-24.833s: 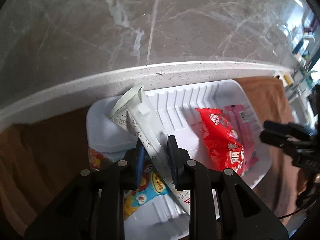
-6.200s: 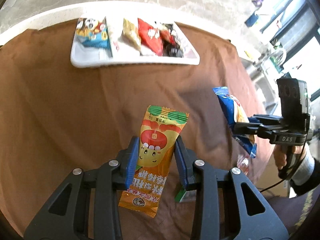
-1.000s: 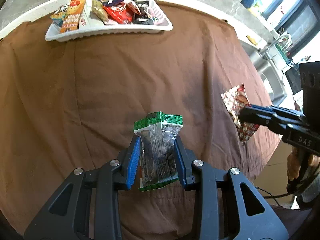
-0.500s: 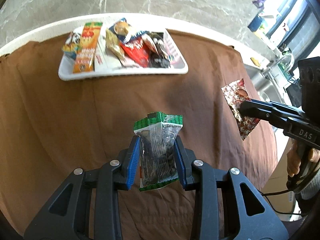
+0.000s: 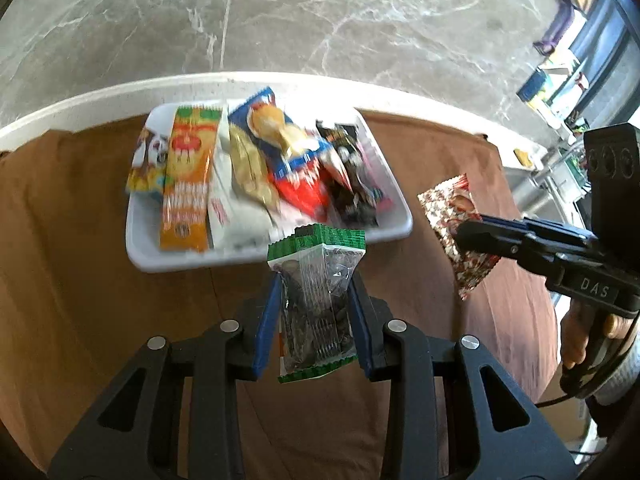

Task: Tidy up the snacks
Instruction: 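Lift both packets and carry them over the white tray, then lower both packets into the tray and open both tools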

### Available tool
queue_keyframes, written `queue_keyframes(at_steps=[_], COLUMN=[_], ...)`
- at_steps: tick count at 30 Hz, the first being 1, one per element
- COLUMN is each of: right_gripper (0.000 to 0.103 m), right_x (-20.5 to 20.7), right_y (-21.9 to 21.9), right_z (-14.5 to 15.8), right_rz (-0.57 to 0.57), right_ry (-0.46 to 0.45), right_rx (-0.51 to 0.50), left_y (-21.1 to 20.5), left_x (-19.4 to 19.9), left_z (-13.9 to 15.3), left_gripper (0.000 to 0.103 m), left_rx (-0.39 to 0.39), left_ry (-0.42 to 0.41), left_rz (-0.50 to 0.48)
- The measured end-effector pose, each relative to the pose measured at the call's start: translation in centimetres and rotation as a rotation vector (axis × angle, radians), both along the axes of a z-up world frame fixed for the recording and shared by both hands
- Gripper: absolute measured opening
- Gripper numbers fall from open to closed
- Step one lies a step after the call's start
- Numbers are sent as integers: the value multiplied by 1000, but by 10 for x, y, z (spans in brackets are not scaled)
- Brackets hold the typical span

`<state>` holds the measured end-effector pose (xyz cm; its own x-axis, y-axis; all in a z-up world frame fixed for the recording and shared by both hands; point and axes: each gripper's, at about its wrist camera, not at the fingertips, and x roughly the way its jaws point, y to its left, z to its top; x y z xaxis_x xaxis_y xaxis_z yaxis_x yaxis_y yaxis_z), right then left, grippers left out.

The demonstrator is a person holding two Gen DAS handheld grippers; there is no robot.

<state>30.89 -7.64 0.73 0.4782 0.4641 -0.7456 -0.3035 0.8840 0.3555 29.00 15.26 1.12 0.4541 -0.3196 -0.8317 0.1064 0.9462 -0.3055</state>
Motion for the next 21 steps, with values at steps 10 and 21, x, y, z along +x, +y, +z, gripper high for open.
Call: queue_keyframes(at_steps=[10, 21], right_gripper=[17, 17], right_x=[76, 131], right_y=[2, -5], right_z=[-6, -28], right_rz=[-31, -73], right_ry=[-2, 23], right_rx=[31, 47], left_y=[26, 50], left_x=[78, 139], left_z=[0, -17], left_gripper=[31, 31], left_rx=[9, 34], left_ry=[-33, -31], left_rz=[35, 70])
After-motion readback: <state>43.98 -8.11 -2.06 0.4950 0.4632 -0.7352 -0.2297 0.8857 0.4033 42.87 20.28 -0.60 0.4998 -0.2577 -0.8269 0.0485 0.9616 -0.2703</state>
